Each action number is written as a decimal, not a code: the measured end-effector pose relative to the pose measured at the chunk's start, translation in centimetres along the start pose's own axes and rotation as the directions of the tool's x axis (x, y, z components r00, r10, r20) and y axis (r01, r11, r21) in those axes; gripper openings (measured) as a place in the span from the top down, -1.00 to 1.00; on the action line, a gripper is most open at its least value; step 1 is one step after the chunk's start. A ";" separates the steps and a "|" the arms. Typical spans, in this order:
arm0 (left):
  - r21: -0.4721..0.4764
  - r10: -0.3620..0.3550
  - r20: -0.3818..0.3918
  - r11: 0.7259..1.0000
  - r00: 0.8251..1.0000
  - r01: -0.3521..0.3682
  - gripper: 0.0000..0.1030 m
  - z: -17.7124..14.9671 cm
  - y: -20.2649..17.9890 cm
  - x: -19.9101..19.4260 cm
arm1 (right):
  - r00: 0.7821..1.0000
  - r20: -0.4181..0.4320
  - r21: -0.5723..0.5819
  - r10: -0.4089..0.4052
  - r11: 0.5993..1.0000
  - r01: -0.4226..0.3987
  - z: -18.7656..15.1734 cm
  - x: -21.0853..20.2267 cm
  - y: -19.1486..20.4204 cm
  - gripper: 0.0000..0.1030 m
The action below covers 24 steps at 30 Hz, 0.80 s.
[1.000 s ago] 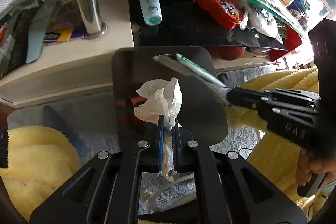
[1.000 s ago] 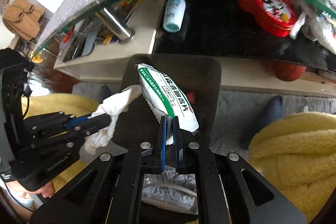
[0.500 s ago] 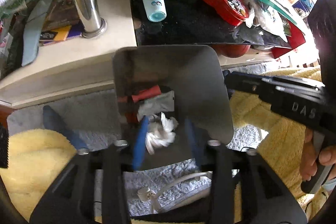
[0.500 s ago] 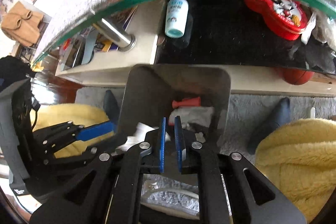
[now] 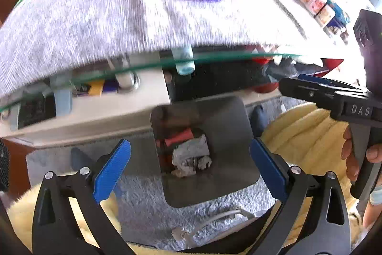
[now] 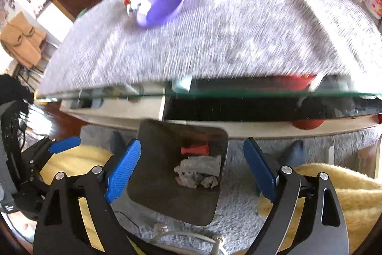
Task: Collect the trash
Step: 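Raise both tools back over the remaining items on the table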
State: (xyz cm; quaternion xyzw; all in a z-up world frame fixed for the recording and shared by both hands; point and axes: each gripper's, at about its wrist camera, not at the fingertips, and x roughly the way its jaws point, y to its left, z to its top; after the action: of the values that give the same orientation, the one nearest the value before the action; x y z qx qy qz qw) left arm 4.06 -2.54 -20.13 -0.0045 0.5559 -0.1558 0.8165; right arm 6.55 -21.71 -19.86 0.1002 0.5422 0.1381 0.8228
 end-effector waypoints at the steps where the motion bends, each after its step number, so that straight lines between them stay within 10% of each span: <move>1: -0.001 0.000 0.008 1.000 1.000 0.000 -0.84 0.4 0.0 -0.2 | 1.000 0.012 0.003 -0.001 1.000 0.001 0.4 -0.5 -0.2 -0.72; 24: 0.024 0.004 0.143 1.000 0.990 -0.008 -0.84 13.5 -0.2 -1.8 | 0.983 0.178 -0.068 -0.051 0.996 0.064 13.2 -1.7 -1.0 -0.67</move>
State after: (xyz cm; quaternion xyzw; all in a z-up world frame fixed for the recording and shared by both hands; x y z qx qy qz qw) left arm 15.64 -4.54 -13.33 -0.0042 0.4941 -0.1593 0.8547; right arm 18.17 -23.43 -13.57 0.0661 0.4648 0.1245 0.8741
